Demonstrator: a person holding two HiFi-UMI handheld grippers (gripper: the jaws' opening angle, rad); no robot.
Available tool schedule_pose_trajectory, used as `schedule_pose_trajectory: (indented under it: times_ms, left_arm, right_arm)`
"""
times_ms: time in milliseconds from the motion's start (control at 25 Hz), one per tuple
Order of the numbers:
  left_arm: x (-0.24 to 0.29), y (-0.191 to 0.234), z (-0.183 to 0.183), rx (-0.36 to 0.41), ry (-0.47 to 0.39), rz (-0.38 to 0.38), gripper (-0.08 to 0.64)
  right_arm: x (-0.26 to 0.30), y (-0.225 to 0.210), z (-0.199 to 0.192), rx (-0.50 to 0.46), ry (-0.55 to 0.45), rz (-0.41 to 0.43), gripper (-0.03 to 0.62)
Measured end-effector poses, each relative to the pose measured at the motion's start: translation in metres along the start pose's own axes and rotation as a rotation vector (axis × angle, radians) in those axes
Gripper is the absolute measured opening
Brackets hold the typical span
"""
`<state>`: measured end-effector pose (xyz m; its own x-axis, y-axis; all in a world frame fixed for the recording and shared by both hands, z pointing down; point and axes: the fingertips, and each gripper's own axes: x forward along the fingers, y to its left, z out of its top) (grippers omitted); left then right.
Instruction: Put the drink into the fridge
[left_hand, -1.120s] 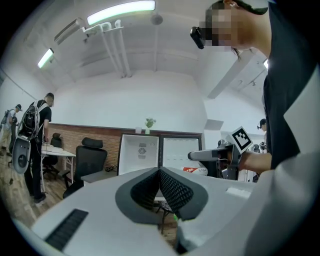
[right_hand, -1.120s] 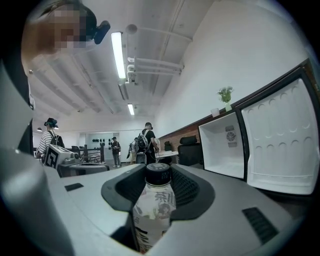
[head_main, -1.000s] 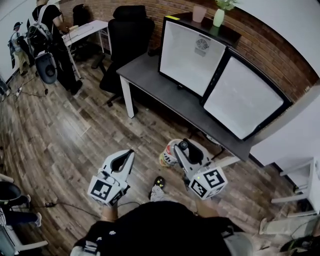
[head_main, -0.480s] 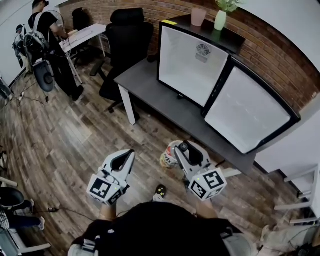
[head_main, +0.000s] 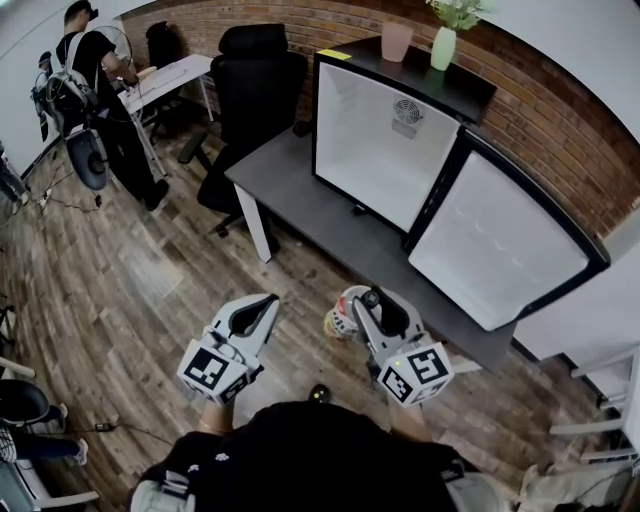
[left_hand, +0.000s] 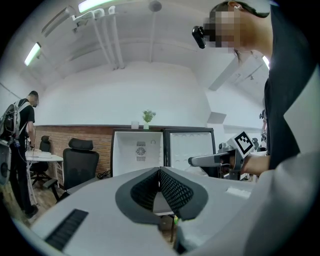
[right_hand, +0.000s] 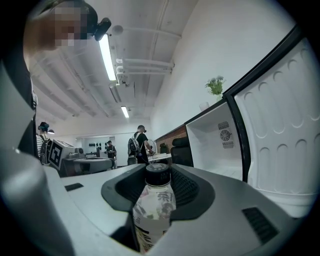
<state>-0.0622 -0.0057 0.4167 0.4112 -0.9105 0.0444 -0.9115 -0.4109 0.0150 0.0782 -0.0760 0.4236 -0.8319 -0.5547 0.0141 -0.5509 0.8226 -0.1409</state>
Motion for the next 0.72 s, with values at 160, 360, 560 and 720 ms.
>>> schedule_pose_trajectory:
  times_ms: [160, 360, 560, 720]
  left_arm:
    - [0.015, 0.003, 0.0, -0.003, 0.007, -0.007, 0.003]
    - [0.027, 0.007, -0.006, -0.01, 0.022, -0.023, 0.003]
    - [0.054, 0.021, -0.002, 0.012, -0.001, -0.055, 0.003]
    - [0.088, 0.027, 0.0, 0.002, -0.002, -0.114, 0.003]
  right_arm:
    - [0.006, -0.011, -0.002, 0.01, -0.001, -0.001, 0.15]
    - [0.012, -0.022, -0.003, 0.007, 0.0, -0.015, 0.149]
    - [0.017, -0.033, 0.001, 0.002, -0.013, -0.042, 0.149]
    - [0.023, -0.049, 0.007, -0.017, -0.015, -0.086, 0.149]
